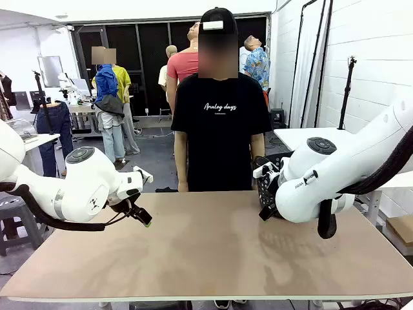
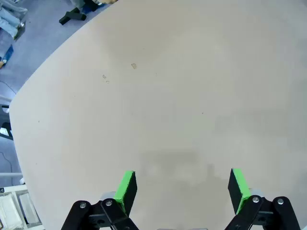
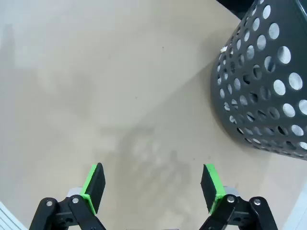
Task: Fold the training pants.
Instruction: Grab both ends of the Training pants handed by a person.
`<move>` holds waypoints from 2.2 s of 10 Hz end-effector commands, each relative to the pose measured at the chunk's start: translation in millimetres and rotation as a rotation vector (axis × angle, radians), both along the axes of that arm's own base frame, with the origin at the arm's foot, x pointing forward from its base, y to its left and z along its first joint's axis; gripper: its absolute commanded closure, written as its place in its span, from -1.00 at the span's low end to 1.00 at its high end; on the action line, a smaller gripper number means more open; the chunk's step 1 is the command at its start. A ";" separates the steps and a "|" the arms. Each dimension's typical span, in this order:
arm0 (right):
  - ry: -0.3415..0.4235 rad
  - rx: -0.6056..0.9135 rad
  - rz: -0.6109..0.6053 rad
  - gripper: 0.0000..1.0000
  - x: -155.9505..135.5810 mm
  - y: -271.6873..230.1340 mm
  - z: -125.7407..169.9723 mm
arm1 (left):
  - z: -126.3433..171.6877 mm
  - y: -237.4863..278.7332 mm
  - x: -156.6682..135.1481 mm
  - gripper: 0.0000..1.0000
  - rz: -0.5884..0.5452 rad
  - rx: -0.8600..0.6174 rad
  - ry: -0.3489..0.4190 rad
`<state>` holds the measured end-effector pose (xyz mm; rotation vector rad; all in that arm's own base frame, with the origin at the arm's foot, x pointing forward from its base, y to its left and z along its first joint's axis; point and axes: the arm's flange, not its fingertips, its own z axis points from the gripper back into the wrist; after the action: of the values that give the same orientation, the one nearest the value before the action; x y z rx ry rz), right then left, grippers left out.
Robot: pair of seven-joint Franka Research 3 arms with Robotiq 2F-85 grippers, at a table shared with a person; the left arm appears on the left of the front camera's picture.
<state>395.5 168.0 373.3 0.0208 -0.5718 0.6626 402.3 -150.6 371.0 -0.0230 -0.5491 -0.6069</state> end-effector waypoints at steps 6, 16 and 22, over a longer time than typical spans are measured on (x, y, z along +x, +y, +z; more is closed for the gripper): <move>0.000 0.000 0.000 -1.00 0.0 0.0 0.0 | 0.1 0.0 0.0 -1.00 0.000 0.000 0.000; 0.010 0.005 -0.011 -1.00 -8.2 -10.6 27.6 | 35.9 -10.0 -12.9 -1.00 0.015 0.019 -0.023; -0.070 -0.008 0.014 -1.00 -52.9 -18.8 123.6 | 135.1 -18.8 -68.7 -1.00 0.003 0.008 0.009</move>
<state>350.5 148.4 490.5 0.0065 -0.6398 0.6549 342.5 -165.9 493.6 -0.0078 -0.5316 -0.6043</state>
